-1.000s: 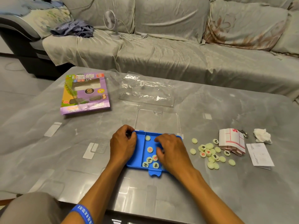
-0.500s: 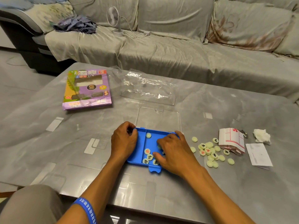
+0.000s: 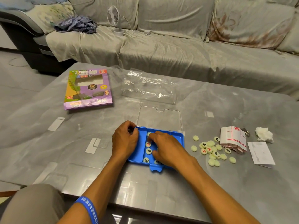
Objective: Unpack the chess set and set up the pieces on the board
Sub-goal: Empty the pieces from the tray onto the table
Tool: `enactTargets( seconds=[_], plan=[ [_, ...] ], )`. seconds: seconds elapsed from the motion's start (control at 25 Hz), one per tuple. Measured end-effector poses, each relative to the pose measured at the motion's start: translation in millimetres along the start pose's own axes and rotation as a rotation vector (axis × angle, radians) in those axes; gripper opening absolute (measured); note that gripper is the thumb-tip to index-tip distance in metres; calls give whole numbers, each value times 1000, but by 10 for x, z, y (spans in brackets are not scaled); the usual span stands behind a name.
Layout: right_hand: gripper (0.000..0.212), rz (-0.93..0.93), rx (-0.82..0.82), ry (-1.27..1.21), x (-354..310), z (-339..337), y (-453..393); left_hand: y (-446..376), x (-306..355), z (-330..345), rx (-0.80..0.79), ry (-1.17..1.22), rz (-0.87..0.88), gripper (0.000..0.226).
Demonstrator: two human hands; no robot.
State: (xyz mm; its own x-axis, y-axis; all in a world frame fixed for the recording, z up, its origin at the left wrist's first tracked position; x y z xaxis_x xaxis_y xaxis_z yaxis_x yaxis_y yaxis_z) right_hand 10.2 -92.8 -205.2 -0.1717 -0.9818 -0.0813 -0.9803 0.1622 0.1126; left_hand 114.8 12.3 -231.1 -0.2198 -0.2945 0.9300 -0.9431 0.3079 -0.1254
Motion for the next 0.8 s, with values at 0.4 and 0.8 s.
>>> enactTargets(
  seconds=[0.4,0.8],
  plan=[
    [14,205,50,-80,23,66,-131,11,13,-4,6,3,11,6],
    [12,345,40,-134,117,-25,-225,18,28,-18,9,2,15,5]
  ],
)
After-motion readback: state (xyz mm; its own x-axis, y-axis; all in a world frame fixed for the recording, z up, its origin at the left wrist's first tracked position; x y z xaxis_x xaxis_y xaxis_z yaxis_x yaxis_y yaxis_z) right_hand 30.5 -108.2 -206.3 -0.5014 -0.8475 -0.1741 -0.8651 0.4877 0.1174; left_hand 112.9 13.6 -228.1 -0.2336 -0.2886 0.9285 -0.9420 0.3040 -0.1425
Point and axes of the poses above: each hand's wrist, its own y-axis away from the middle knuckle, its own z-axis out of the palm, x = y × z, the point moved 10 cm from there along -y, towards the middle knuckle, and after that the axes turned 14 degrees about y, right-handed, at the moved point
